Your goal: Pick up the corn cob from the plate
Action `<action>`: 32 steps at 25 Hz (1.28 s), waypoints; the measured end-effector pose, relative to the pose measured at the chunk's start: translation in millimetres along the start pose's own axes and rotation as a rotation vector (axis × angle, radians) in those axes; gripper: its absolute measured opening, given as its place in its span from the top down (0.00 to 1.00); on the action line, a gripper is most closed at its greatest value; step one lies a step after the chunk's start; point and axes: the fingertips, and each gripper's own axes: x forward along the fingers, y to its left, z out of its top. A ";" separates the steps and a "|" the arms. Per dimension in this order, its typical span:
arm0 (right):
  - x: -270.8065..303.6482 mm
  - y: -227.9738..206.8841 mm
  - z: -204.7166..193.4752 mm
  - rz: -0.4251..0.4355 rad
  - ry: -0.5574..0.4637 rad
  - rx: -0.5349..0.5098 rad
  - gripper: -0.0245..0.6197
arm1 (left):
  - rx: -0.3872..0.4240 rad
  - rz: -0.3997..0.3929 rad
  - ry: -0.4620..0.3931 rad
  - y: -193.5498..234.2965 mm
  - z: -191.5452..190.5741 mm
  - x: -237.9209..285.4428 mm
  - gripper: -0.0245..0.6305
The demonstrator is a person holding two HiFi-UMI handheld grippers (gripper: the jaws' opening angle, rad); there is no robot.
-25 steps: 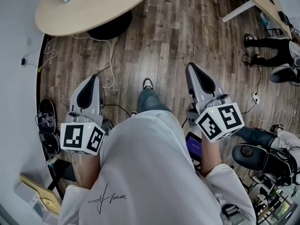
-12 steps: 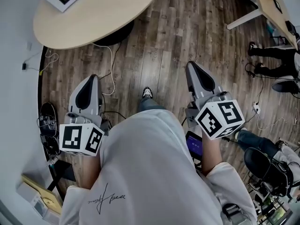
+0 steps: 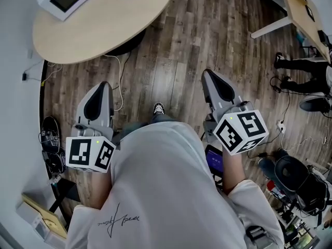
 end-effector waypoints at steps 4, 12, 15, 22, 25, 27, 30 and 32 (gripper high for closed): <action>6.8 -8.9 4.0 0.013 0.007 0.004 0.94 | 0.004 -0.010 -0.005 -10.9 6.7 13.8 0.98; 18.4 -24.1 5.3 0.025 0.011 0.019 0.94 | 0.005 0.000 0.012 -13.1 4.1 30.1 0.98; 30.4 -23.6 11.0 0.038 0.005 0.015 0.94 | -0.019 0.025 0.008 5.4 6.9 39.4 0.98; 65.3 -18.8 32.4 0.040 -0.007 0.008 0.94 | -0.014 0.031 -0.009 43.6 28.4 63.0 0.98; 88.4 -17.3 42.4 0.047 -0.004 0.000 0.94 | -0.013 0.024 -0.015 55.6 37.1 78.6 0.98; 106.5 -15.9 48.6 0.049 0.001 -0.006 0.94 | -0.016 0.022 -0.016 66.0 41.6 90.4 0.98; 135.3 -12.9 59.3 0.058 0.009 -0.013 0.94 | -0.024 0.019 -0.012 83.6 49.0 108.1 0.98; 152.6 -13.0 68.1 0.063 0.011 -0.014 0.94 | -0.025 0.017 -0.009 94.2 55.5 120.6 0.98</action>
